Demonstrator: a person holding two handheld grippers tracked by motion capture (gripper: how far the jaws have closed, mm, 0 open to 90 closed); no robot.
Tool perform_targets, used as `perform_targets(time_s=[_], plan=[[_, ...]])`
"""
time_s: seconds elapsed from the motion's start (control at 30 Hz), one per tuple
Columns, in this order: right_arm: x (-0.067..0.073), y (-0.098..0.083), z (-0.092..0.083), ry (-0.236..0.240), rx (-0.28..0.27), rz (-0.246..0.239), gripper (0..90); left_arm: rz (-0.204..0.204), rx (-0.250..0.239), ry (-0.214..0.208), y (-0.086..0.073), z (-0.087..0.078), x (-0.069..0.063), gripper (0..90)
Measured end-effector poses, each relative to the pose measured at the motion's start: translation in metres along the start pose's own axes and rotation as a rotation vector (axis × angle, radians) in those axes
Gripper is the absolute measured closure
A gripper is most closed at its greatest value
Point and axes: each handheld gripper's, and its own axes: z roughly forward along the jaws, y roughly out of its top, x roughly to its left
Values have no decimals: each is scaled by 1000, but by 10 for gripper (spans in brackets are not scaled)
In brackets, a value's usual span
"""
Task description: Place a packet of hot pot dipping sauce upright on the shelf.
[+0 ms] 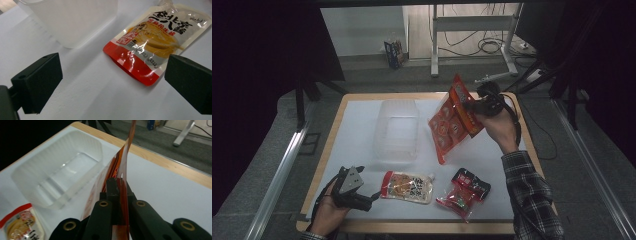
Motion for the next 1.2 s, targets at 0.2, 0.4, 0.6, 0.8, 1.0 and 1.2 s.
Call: perform_targets(time_s=[0.2,0.4,0.6,0.8,1.0,1.2], plan=[[21,16,-1,48,-6,-41,889,-4,-5,-2,0,-1,0,14],[41,31,-3,53,-1,-100,890,-3,-10,-2,1,-1,-1,14],[43,42,-6,37,-8,-104,890,-1,-10,-1,1,-1,-1,14],[47,52,-8,43,-22,-99,890,1,-11,0,1,-1,-1,14],[52,66,-6,66,-34,-95,890,-3,-17,0,1,-2,0,14],[62,80,0,83,-37,-90,890,-14,-22,-12,2,-3,0,14]])
